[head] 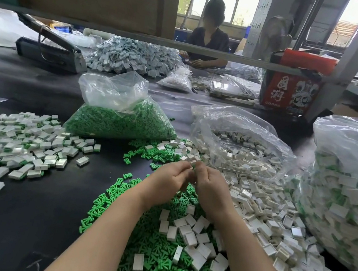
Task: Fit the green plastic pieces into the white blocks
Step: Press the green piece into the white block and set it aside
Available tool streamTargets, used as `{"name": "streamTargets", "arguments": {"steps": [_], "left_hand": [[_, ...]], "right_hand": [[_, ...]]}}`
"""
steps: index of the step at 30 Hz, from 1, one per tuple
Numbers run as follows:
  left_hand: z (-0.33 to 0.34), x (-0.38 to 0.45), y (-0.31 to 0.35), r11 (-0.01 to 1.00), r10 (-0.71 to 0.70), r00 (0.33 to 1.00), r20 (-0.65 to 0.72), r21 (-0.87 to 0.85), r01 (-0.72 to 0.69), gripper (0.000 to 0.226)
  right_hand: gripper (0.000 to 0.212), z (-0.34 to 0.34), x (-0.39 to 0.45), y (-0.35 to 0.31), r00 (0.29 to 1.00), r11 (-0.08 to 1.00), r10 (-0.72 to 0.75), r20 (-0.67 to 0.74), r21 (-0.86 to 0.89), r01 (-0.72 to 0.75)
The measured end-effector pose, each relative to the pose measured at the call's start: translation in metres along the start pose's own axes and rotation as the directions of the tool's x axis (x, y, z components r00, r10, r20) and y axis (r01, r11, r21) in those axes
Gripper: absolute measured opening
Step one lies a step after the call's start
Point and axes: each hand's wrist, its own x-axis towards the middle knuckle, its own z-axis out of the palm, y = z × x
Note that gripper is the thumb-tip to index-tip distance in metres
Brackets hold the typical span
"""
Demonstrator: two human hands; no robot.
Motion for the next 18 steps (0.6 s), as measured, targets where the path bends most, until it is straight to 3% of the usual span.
{"name": "streamTargets", "arguments": {"steps": [4, 8, 12, 16, 18], "left_hand": [[-0.004, -0.004, 0.005, 0.984, -0.057, 0.998, -0.036, -0.170, 0.050, 0.033], [-0.006, -0.005, 0.006, 0.951, -0.093, 0.995, -0.022, -0.299, 0.082, 0.031], [-0.013, -0.001, 0.002, 0.846, -0.118, 0.992, -0.033, -0.526, 0.083, 0.010], [-0.018, -0.002, -0.003, 0.842, -0.139, 0.982, -0.127, -0.537, 0.050, 0.031], [-0.019, -0.003, -0.006, 0.824, -0.172, 0.972, -0.159, -0.563, 0.054, 0.027]], "right_hand": [[0.059, -0.001, 0.000, -0.003, 1.000, 0.999, 0.018, 0.006, 0.044, -0.019], [0.041, -0.003, 0.000, -0.004, 1.000, 0.993, 0.007, 0.013, 0.116, -0.009], [0.024, -0.008, 0.003, -0.004, 1.000, 0.952, -0.001, -0.004, 0.307, 0.002], [0.020, -0.011, 0.002, -0.009, 0.996, 0.948, -0.081, -0.045, 0.304, 0.091], [0.020, -0.011, 0.001, -0.010, 0.994, 0.951, -0.099, -0.053, 0.287, 0.110]]}}
